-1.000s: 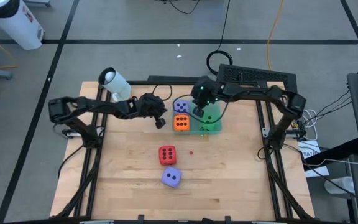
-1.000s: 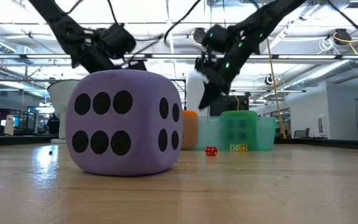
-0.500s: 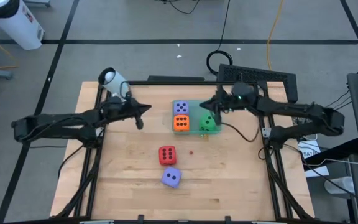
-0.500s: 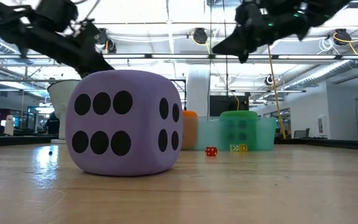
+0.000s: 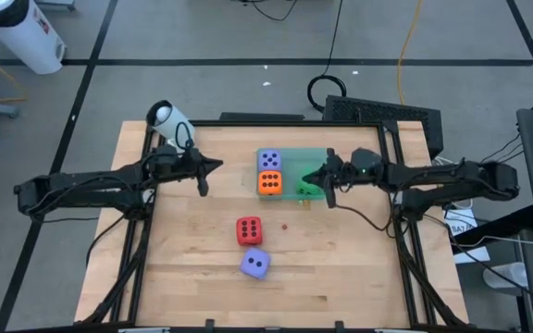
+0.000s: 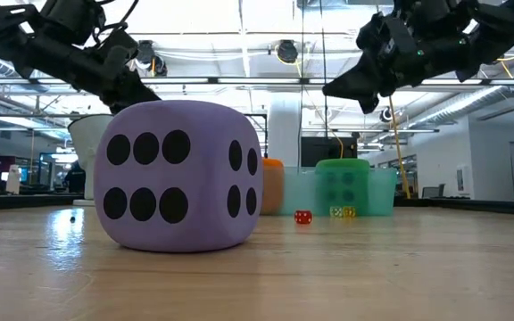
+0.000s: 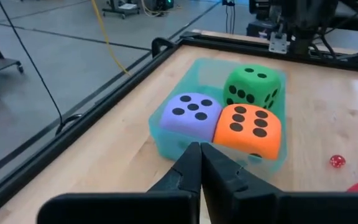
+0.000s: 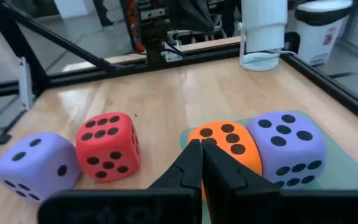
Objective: Pick & Place Dice
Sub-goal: Put the big red die into the green bin
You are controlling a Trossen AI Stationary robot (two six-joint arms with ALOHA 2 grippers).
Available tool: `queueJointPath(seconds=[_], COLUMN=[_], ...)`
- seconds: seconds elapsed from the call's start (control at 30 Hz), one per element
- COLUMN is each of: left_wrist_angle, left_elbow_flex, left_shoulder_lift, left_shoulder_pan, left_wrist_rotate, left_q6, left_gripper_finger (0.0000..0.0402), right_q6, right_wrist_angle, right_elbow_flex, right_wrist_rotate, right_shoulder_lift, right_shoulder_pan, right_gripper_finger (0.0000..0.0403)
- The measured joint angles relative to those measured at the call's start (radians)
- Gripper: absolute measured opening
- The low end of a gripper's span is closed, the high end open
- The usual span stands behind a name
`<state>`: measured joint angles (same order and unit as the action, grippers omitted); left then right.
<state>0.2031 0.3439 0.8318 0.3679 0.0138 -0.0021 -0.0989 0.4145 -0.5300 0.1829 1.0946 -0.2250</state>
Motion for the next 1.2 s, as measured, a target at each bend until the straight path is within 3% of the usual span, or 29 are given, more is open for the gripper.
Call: queueJointPath(seconds=[0.2, 0.33, 0.5, 0.8, 1.1, 1.2], left_wrist_angle=[0.001, 0.003, 0.003, -0.037, -0.054, -0.06], left_elbow_flex=[0.0, 0.0, 0.0, 0.001, 0.001, 0.002], left_shoulder_lift=[0.0, 0.0, 0.0, 0.0, 0.0, 0.0], left_shoulder_pan=[0.0, 0.0, 0.0, 0.0, 0.0, -0.001], left_wrist_rotate=[-0.014, -0.015, -0.015, -0.014, -0.014, -0.014], left_q6=[-0.015, -0.031, -0.047, -0.072, -0.072, -0.072], left_gripper_finger=[0.0015, 0.0004, 0.0014, 0.0025, 0.0026, 0.0026], right_q6=[-0.094, -0.12, -0.209, 0.036, 0.058, 0.067], right_wrist_angle=[0.019, 0.013, -0.048, -0.117, -0.17, -0.167], right_elbow_flex=[-0.017, -0.073, -0.225, -0.482, -0.674, -0.708], right_wrist_rotate=[-0.212, -0.258, -0.212, -0.189, -0.177, -0.118], right_shoulder_lift=[0.046, 0.116, 0.268, 0.53, 0.698, 0.752], right_shoulder_pan=[0.088, 0.131, 0.158, 0.267, 0.299, 0.299], right_gripper_finger=[0.0006, 0.004, 0.0093, 0.0155, 0.0306, 0.0349])
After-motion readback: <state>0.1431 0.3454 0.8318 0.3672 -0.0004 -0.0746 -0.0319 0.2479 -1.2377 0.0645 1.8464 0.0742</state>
